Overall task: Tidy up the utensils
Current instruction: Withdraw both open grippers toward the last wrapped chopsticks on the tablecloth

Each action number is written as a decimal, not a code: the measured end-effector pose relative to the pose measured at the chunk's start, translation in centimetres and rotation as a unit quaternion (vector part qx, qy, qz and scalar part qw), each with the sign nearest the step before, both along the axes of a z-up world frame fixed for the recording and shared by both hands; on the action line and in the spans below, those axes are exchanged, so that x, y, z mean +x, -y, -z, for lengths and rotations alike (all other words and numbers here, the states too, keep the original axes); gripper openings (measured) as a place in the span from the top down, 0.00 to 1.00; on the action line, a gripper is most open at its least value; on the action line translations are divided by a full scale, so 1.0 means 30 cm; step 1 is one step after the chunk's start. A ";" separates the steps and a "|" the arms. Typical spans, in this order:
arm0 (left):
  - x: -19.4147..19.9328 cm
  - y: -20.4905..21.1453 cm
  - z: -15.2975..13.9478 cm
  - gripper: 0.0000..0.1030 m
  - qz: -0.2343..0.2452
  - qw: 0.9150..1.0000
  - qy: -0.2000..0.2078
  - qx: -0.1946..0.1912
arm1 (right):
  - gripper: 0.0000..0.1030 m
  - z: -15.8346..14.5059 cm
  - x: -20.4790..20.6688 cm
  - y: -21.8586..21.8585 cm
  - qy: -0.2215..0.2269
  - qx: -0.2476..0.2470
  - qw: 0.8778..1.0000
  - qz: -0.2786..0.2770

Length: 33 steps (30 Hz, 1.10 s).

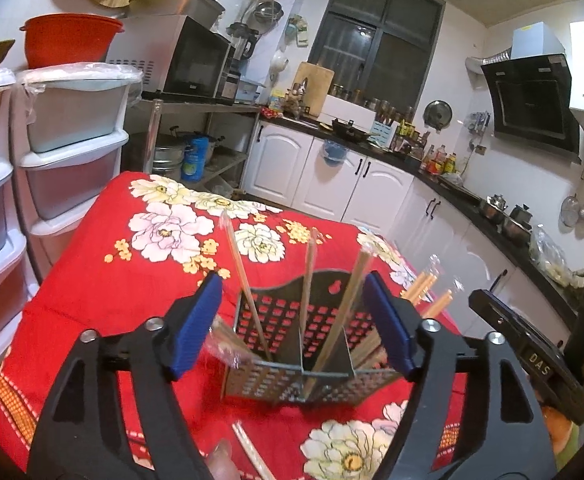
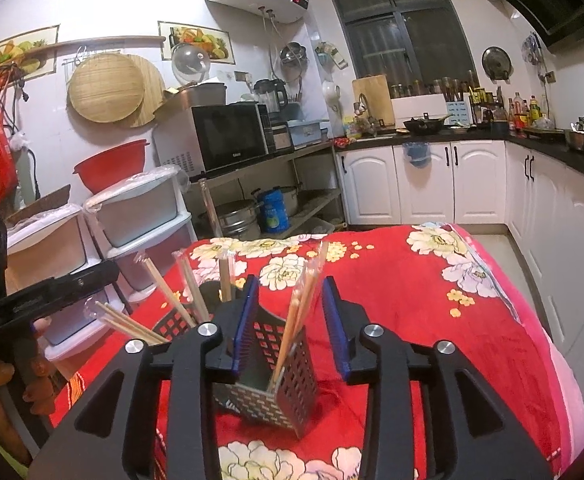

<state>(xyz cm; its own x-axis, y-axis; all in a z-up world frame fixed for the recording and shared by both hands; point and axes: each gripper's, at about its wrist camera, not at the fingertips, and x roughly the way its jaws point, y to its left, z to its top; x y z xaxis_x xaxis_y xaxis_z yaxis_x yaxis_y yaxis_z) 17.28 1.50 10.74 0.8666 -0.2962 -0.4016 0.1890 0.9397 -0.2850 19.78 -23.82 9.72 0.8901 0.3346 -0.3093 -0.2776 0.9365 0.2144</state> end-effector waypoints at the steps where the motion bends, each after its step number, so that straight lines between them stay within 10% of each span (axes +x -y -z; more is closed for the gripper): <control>1: -0.011 0.001 0.001 0.33 0.000 1.000 0.000 0.001 | 0.65 0.003 -0.007 0.003 -0.003 0.000 1.000 -0.001; 33: -0.133 -0.081 0.249 0.18 -0.026 0.994 -0.100 -0.025 | 0.37 0.224 -0.099 0.027 -0.107 -0.025 0.993 -0.032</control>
<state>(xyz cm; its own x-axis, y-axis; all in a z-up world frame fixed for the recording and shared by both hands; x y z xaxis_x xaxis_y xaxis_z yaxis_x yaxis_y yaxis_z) 13.27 3.93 3.26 0.7854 -0.2766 -0.5537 0.0742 0.9302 -0.3594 16.80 -24.64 3.01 0.7797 0.3690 -0.5059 -0.2910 0.9289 0.2290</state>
